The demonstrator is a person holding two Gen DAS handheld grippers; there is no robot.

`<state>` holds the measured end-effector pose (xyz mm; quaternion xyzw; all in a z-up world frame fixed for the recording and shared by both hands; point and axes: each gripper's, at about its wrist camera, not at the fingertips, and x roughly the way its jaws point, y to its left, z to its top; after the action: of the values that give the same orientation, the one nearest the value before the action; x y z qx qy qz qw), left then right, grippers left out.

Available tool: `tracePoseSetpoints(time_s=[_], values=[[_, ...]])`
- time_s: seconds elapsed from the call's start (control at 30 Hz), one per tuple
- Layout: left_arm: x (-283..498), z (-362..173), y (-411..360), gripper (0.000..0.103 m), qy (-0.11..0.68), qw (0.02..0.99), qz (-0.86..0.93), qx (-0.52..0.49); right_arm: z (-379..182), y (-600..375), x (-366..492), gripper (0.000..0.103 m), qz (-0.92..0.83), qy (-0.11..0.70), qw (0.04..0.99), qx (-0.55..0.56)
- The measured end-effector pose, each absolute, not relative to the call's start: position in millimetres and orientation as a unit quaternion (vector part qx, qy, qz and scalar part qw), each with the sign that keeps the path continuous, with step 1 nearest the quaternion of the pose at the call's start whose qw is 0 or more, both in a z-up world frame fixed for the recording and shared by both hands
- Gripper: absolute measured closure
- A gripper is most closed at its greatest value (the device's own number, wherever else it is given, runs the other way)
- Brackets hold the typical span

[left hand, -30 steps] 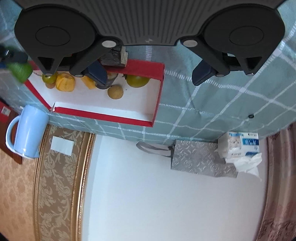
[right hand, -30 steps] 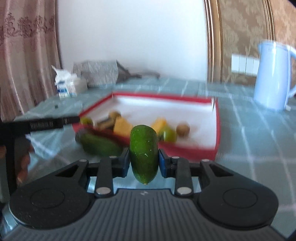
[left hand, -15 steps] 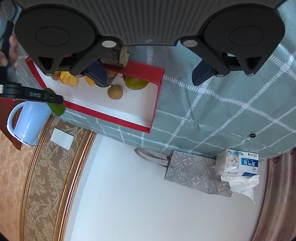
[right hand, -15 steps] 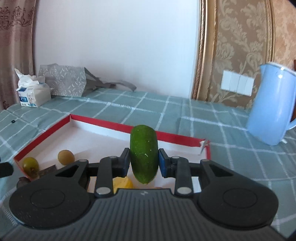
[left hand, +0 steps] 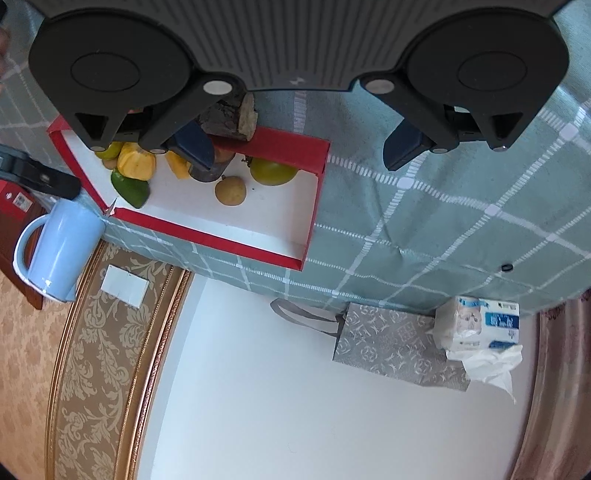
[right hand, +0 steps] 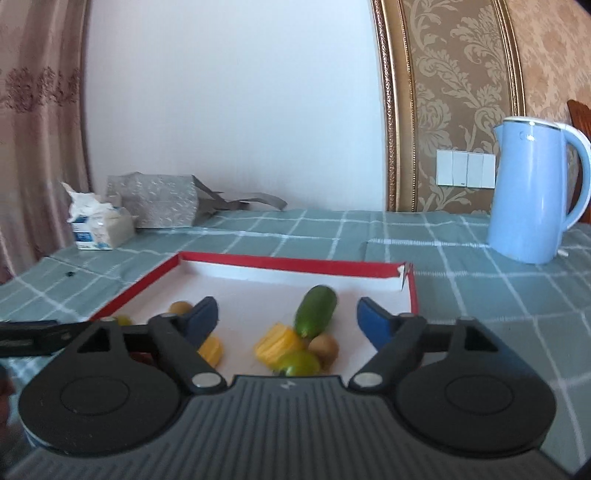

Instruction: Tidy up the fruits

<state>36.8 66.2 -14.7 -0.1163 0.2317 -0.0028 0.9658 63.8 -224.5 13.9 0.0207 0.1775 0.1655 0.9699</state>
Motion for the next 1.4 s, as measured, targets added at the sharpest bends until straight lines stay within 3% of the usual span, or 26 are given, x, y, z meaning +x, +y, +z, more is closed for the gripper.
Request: tracePoseSetpoints(time_s=[0.17, 0.43, 0.73, 1.03, 1.1, 1.23, 1.33, 1.4], values=[[31.1, -13.6, 61.0, 0.004, 0.221, 0.971, 0.011, -0.086, 2.8, -222.8, 40.8, 0.021, 0.204, 0.182, 0.962, 0.004], [25.9, -15.5, 78.1, 0.004, 0.223, 0.967, 0.031, -0.120, -0.4, -186.0, 20.8, 0.021, 0.299, 0.183, 0.929, -0.116], [25.8, -16.3, 68.2, 0.004, 0.224, 0.971, 0.028, -0.085, -16.3, -159.4, 47.2, 0.022, 0.385, 0.246, 0.873, -0.172], [28.5, -17.3, 73.1, 0.004, 0.236, 0.966, 0.030, -0.098, -9.7, -176.2, 47.5, 0.021, 0.474, 0.299, 0.824, -0.083], [29.8, -18.1, 74.7, 0.004, 0.240, 0.965, 0.027, -0.104, -1.6, -182.5, 34.3, 0.010, 0.442, 0.268, 0.852, -0.085], [31.3, -19.5, 74.3, 0.004, 0.246, 0.963, 0.029, -0.102, 2.6, -175.3, 34.2, 0.008, 0.414, 0.262, 0.869, -0.067], [32.6, -20.5, 76.0, 0.004, 0.249, 0.962, 0.043, -0.101, -1.3, -152.3, 21.6, 0.011, 0.424, 0.239, 0.865, -0.118], [33.2, -21.0, 79.7, 0.004, 0.251, 0.960, 0.045, -0.113, -6.6, -135.6, 8.1, 0.025, 0.433, 0.220, 0.854, -0.188]])
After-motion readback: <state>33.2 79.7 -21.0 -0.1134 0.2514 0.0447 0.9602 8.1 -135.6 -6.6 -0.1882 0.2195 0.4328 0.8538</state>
